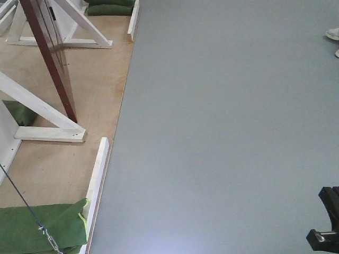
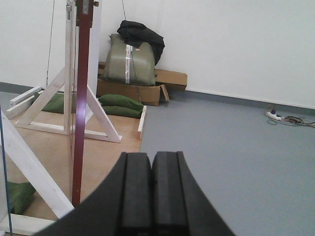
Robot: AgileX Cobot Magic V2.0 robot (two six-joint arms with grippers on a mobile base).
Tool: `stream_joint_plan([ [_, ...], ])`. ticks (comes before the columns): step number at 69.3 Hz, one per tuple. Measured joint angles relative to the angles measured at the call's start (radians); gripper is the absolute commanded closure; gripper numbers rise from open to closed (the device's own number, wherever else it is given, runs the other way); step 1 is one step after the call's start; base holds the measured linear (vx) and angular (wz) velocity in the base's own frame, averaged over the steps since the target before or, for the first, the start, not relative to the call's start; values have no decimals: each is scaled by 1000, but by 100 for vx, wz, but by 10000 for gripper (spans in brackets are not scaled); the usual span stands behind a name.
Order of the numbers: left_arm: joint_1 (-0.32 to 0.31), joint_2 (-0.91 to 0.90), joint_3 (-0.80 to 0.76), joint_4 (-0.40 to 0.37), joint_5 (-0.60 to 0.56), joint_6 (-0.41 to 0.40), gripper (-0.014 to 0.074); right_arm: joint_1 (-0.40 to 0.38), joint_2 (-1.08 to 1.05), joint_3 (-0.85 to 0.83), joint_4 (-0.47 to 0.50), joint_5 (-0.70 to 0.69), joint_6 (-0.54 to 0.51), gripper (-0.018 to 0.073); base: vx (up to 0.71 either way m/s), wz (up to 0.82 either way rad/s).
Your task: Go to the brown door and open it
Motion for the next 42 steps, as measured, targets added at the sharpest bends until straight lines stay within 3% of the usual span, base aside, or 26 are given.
stream_joint_plan([
  [42, 0, 0, 0, 0, 0, 0, 580, 0, 0, 0, 0, 0, 0, 559, 0, 0],
])
